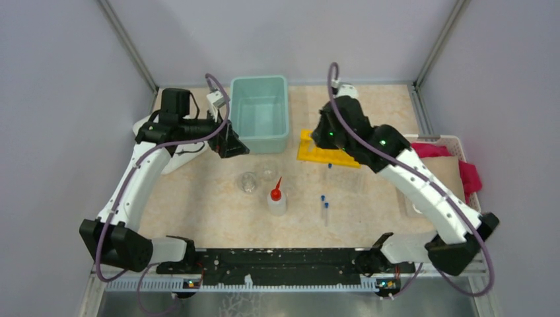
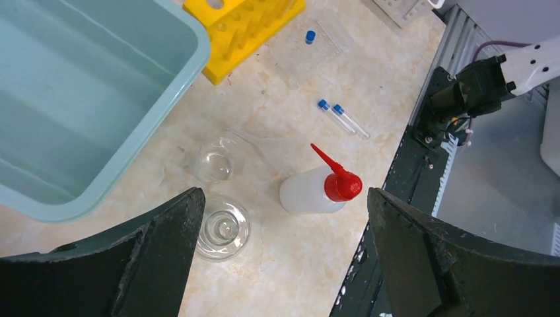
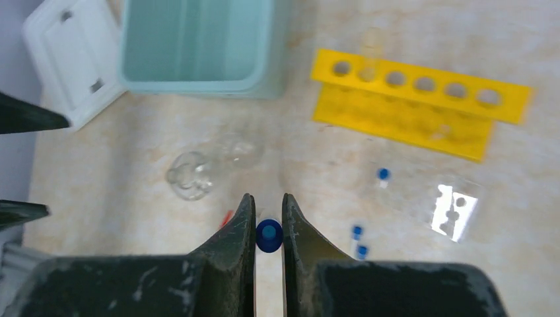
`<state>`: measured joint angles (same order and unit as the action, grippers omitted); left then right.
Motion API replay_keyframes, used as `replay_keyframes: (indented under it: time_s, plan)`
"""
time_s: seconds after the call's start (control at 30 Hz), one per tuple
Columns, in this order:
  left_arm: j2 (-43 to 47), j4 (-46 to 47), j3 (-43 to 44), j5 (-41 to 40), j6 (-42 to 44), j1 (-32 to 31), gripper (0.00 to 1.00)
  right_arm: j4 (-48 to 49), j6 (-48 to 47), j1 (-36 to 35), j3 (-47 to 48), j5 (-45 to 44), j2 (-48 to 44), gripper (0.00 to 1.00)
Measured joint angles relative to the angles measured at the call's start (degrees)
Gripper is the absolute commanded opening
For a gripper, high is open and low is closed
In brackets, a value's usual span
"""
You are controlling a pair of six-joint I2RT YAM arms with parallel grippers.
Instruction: Organize the chemistry lab equipment
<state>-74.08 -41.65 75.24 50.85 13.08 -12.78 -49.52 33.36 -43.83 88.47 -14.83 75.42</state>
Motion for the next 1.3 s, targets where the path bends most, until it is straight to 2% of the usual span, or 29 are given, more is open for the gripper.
replay_keyframes:
  time_s: [0.17,0.3,0.43,0.83,1.3]
  plan:
    - [-1.60,-0.04,1.84,-1.49,-2.19,0.00,0.99,-1.55,1.42,2.40,-12.26,-13.88,-12.28,0.00]
    - [-1.68,-0.39,2.64,-2.51,-3.23,0.00,0.99,-0.81,3.43,4.63,-22.95,-19.93,-14.10,0.00]
    - [-1.68,-0.39,3.17,-3.21,-3.78,0.02,0.99,1.03,4.37,5.60,-31.82,-22.14,-12.87,0.00]
    - [-1.68,-0.42,3.34,-3.76,-4.28,0.33,0.99,12.94,4.81,8.46,-36.74,-23.82,-7.56,0.00]
    - [-1.68,-0.39,3.34,-3.76,-4.26,0.90,0.99,20.44,4.81,11.17,-40.22,-21.66,-2.21,0.00]
